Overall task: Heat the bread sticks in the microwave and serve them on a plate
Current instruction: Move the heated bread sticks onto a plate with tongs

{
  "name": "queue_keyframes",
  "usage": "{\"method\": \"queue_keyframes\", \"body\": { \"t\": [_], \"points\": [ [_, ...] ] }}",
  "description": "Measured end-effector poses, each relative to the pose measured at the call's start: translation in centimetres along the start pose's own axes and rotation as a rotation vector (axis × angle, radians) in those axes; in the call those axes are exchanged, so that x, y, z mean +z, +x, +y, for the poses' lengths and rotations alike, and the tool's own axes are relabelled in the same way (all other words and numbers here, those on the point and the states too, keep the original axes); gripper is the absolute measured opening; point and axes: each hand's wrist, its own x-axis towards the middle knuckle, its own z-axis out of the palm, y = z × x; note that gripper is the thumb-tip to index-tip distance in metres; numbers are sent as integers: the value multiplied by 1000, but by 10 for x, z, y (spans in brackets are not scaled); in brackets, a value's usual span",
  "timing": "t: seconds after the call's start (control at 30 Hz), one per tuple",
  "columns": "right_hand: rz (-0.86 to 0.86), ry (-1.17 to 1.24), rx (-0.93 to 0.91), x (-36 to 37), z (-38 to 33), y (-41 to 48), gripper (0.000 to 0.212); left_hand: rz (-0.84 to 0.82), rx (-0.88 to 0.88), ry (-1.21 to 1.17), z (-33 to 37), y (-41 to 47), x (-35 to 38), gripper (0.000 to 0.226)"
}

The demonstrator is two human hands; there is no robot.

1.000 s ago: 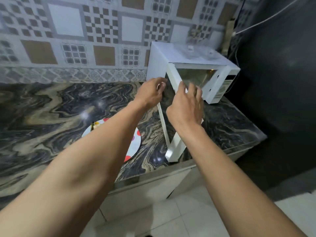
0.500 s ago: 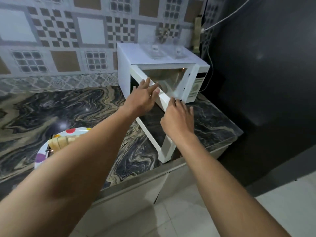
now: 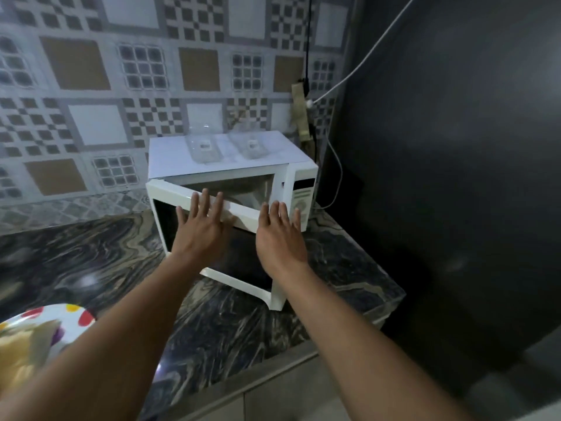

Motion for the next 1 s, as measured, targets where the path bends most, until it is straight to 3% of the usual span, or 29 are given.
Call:
{"method": "queue_keyframes", "body": {
  "t": [0.17,0.37,0.63,1.0],
  "points": [
    [-89,54,-61,4,45,45,75,-13,-9,205,20,35,6,74],
    [-131,90,-166,13,84,103,78,97,13,206,28,76,24,82],
    [-51,3,-182,37,106,162,68,209,-116,229,42,116,50,80],
    [52,-59,-239,41,118,209,61,162,-235,345,50,144,50,76]
  ]
}}
